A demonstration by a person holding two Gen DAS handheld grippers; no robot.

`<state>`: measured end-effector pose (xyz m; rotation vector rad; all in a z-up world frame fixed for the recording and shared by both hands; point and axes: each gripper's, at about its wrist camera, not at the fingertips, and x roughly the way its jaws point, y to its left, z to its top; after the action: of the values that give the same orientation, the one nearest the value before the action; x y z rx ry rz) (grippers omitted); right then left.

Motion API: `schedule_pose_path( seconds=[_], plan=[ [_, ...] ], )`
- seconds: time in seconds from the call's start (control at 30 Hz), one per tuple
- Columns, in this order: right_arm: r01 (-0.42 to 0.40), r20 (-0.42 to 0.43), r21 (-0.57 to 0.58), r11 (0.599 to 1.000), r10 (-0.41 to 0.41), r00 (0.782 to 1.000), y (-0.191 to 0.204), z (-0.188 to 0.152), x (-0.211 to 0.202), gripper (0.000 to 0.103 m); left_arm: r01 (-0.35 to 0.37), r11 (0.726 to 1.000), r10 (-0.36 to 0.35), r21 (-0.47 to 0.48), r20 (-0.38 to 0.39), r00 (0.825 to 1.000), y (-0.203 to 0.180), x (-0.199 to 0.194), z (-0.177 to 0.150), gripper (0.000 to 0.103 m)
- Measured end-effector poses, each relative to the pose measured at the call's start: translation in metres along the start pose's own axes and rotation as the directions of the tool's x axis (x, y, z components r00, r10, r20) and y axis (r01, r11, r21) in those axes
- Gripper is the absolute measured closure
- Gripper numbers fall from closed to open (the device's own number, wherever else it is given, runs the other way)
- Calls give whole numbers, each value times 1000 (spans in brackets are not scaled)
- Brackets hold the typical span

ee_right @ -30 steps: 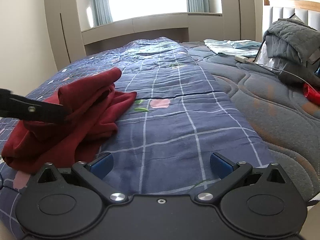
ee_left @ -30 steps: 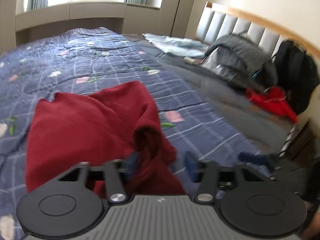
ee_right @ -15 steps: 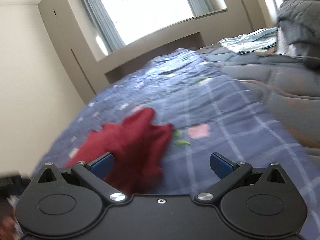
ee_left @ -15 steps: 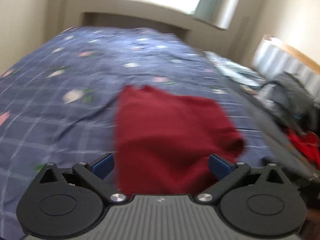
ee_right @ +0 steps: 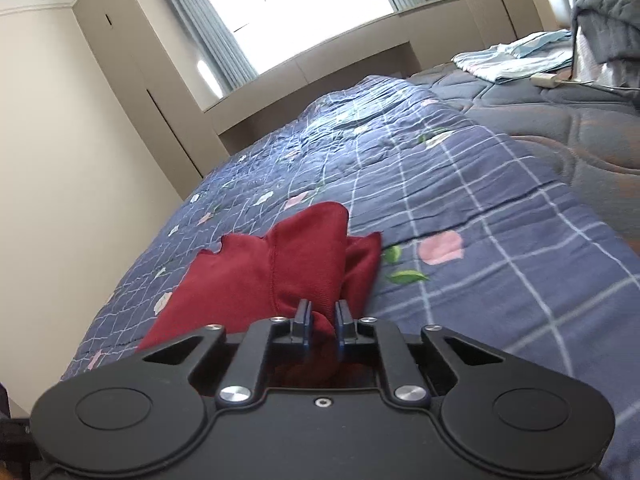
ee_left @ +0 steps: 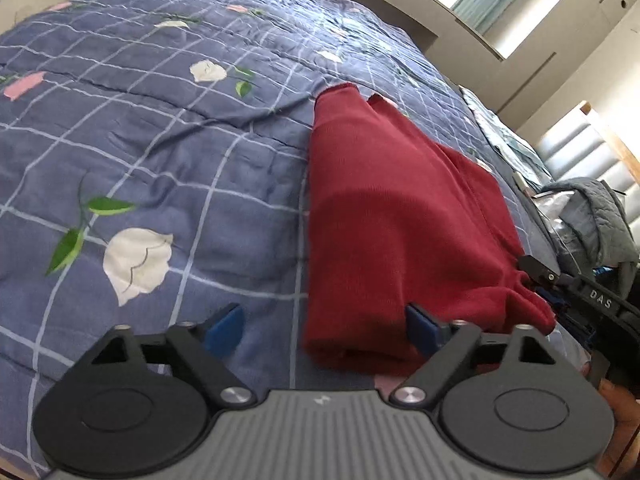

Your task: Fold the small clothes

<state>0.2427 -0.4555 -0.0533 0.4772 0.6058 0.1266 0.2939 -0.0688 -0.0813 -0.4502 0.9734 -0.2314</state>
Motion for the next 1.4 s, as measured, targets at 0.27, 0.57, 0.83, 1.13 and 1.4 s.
schedule_pose_path(
  seconds=[0.27, 0.57, 0.83, 1.13, 1.4],
  plan=[
    [81, -14, -61, 995, -82, 997, 6, -20, 0, 86, -16, 997, 17, 72, -12, 1000, -4, 3, -5, 19],
    [99, 52, -407, 908, -85, 995, 73, -36, -10, 30, -26, 997, 26, 71, 1, 1000, -6, -2, -9, 17],
    [223, 24, -465, 857, -240, 971, 53, -75, -6, 34, -22, 996, 23, 87, -4, 1000, -5, -3, -11, 16],
    [195, 58, -463, 865, -190, 980, 49, -77, -21, 29, -20, 991, 21, 130, -6, 1000, -5, -14, -16, 9],
    [162, 164, -412, 896, -102, 981, 46, -22, -16, 1, -57, 992, 43, 111, 125, 991, -8, -33, 9, 1]
  ],
)
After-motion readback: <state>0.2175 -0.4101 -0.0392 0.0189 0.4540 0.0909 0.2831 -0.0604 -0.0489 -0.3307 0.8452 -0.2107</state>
